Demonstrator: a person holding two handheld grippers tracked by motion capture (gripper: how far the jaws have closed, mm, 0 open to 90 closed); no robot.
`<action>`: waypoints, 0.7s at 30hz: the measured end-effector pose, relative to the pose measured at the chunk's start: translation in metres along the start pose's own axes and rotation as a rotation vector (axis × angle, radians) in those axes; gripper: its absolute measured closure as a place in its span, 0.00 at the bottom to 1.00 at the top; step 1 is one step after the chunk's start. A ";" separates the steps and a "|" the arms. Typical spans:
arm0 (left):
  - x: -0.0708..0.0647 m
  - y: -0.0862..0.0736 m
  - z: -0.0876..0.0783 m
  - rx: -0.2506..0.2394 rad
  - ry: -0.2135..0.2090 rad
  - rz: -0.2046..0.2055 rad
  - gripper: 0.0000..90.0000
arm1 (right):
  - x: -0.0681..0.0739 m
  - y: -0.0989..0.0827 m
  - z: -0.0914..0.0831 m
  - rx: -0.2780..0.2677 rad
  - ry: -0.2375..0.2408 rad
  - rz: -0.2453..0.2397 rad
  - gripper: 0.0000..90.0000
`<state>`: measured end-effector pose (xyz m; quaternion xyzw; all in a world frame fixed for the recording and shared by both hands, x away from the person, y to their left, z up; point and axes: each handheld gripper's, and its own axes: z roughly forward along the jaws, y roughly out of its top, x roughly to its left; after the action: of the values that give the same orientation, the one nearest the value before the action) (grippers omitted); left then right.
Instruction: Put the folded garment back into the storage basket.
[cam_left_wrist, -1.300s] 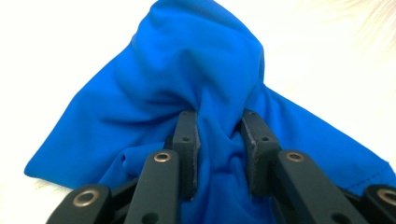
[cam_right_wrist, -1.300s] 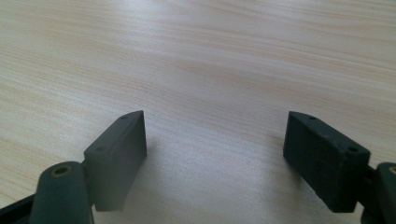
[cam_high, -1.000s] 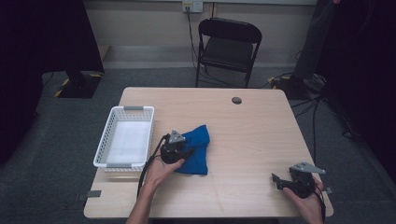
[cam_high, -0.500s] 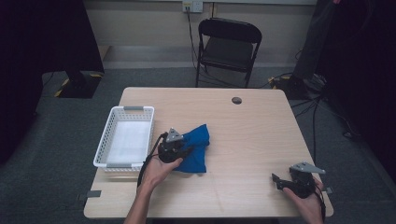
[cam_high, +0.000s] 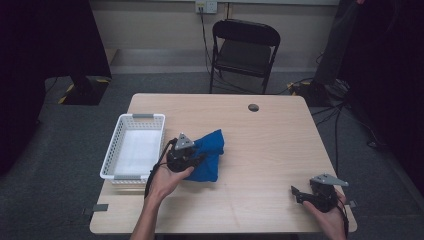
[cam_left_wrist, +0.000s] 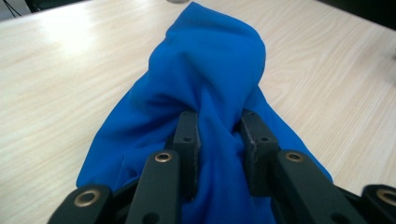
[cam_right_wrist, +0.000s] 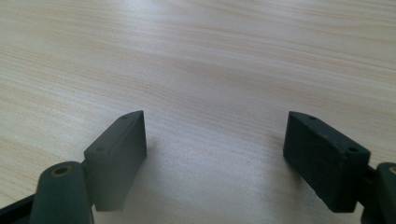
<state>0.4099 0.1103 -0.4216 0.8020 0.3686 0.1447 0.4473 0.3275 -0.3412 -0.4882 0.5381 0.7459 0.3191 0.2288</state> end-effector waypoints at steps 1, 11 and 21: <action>0.000 0.001 -0.002 -0.003 0.003 0.002 0.79 | 0.000 0.000 0.000 0.000 0.000 0.000 0.23; 0.003 0.004 -0.009 -0.010 0.017 0.014 0.79 | 0.000 0.000 0.000 0.000 0.000 0.000 0.23; 0.003 0.008 -0.016 -0.021 0.016 0.028 0.79 | 0.000 0.000 0.000 0.000 0.000 0.000 0.23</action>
<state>0.4068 0.1200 -0.4063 0.8010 0.3593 0.1611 0.4509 0.3275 -0.3413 -0.4882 0.5380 0.7459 0.3190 0.2288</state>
